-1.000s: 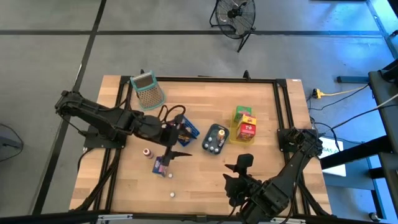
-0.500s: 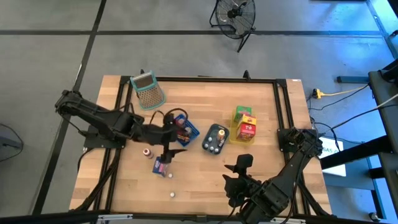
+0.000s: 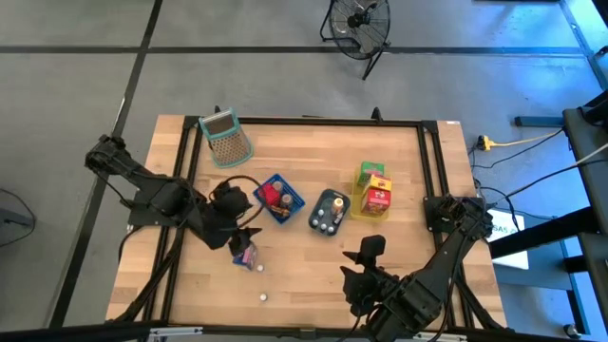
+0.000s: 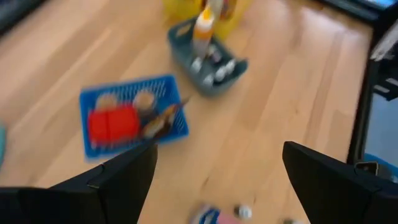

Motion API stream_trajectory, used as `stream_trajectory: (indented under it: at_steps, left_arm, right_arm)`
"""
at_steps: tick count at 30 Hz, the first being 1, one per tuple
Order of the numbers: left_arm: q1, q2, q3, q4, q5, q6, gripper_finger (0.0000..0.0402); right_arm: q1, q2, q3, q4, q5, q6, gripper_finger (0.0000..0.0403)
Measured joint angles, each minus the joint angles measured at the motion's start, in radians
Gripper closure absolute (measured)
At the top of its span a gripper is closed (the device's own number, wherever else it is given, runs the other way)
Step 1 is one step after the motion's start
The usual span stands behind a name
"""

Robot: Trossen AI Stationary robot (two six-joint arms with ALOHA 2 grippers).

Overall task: Pick & Place Kitchen Items
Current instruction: Put the blue cereal box into the yellow bin

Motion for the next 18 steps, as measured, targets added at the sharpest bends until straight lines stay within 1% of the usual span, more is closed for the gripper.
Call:
stream_trajectory:
  at_steps: [4, 9, 12, 18]
  left_arm:
    - [-0.009, 0.006, 0.001, -0.13, 0.05, -0.181, 0.006]
    - [-0.012, 0.056, 0.001, -0.29, 0.107, -0.345, 0.006]
    - [-0.012, 0.107, 0.001, -0.295, 0.176, -0.412, 0.006]
    - [-0.044, 0.221, 0.001, -0.233, 0.263, -0.456, 0.006]
  right_arm:
    - [0.0, 0.0, 0.0, 0.0, 0.0, -0.009, 0.0218]
    - [0.0, 0.0, 0.0, 0.001, 0.0, -0.008, 0.0218]
    - [0.0, 0.0, 0.0, 0.009, 0.0, 0.006, 0.0218]
    - [0.0, 0.0, 0.0, 0.063, 0.0, -0.016, 0.0218]
